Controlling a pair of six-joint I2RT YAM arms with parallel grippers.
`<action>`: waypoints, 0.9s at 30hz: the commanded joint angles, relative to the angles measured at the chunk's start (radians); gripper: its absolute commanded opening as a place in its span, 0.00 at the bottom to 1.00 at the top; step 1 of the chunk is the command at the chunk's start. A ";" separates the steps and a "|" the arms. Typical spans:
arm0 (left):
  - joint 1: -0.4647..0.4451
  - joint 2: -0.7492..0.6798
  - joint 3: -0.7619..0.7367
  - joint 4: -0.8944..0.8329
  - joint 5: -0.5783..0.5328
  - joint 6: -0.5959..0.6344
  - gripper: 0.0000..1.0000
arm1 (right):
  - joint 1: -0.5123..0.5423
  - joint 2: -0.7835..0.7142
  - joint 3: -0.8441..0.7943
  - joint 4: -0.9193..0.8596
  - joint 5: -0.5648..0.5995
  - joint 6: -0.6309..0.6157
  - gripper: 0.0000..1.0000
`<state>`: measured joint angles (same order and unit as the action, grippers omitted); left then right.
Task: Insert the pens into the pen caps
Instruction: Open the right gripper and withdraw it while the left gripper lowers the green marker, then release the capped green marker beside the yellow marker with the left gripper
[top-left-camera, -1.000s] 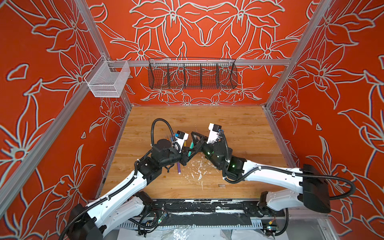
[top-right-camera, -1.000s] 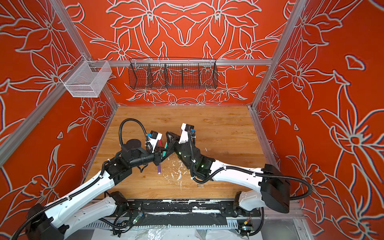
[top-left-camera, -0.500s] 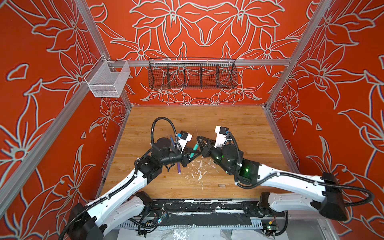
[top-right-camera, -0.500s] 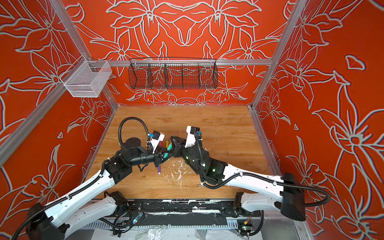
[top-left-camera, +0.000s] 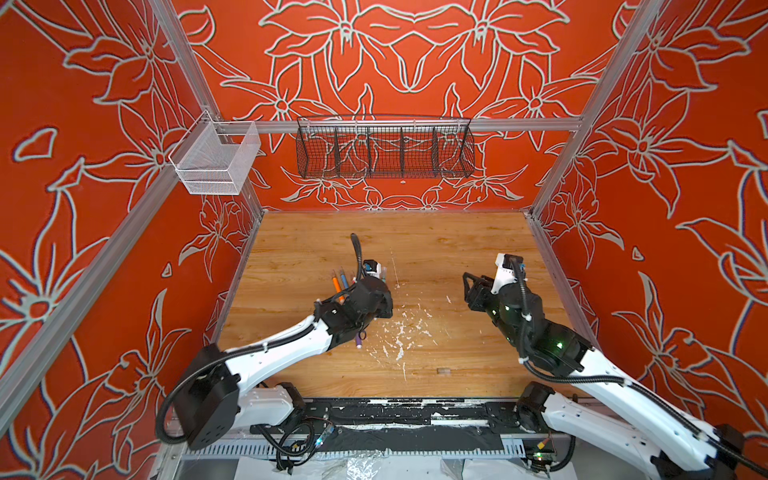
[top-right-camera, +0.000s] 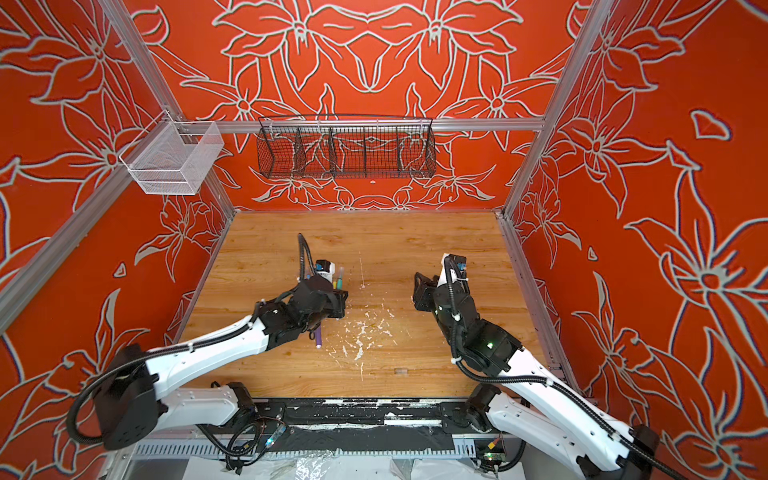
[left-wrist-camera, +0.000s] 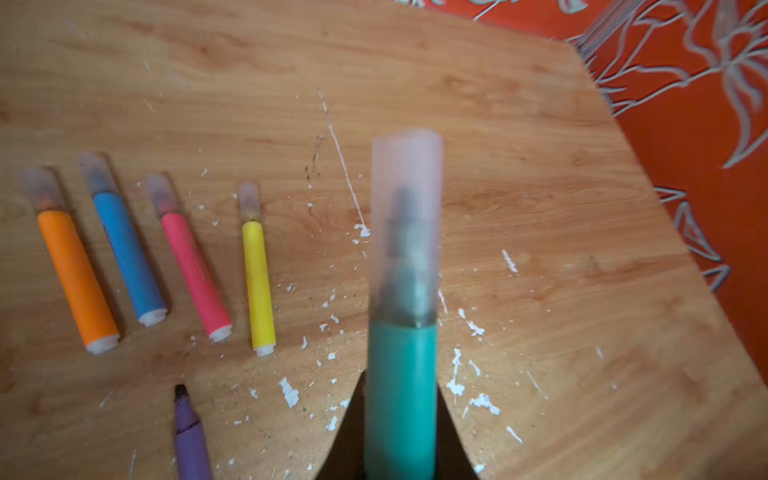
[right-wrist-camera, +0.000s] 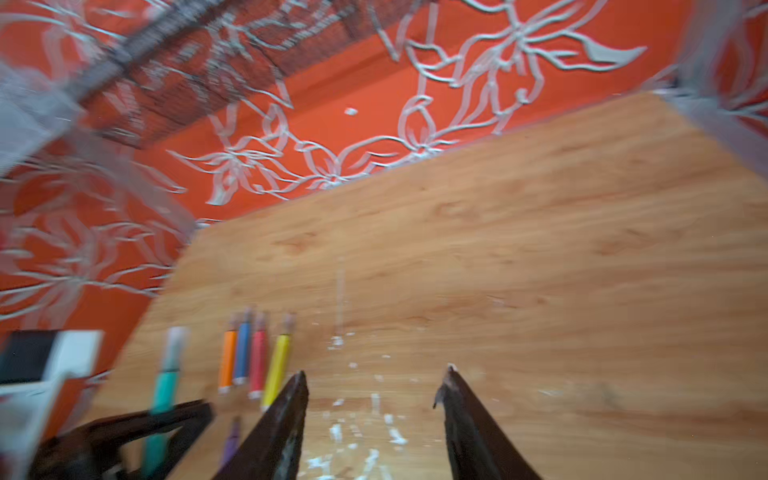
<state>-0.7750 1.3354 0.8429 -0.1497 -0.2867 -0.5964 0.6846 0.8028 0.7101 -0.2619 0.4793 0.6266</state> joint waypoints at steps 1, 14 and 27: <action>-0.009 0.112 0.092 -0.122 -0.088 -0.086 0.00 | -0.118 0.054 -0.061 -0.042 0.060 -0.032 0.53; 0.021 0.534 0.357 -0.323 -0.197 -0.129 0.00 | -0.287 0.135 -0.208 0.060 0.211 -0.041 0.58; 0.042 0.607 0.370 -0.329 -0.208 -0.086 0.06 | -0.289 0.160 -0.199 0.025 0.202 -0.009 0.56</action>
<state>-0.7338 1.9148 1.1938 -0.4492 -0.4580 -0.6830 0.3985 0.9787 0.5129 -0.2237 0.6567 0.6041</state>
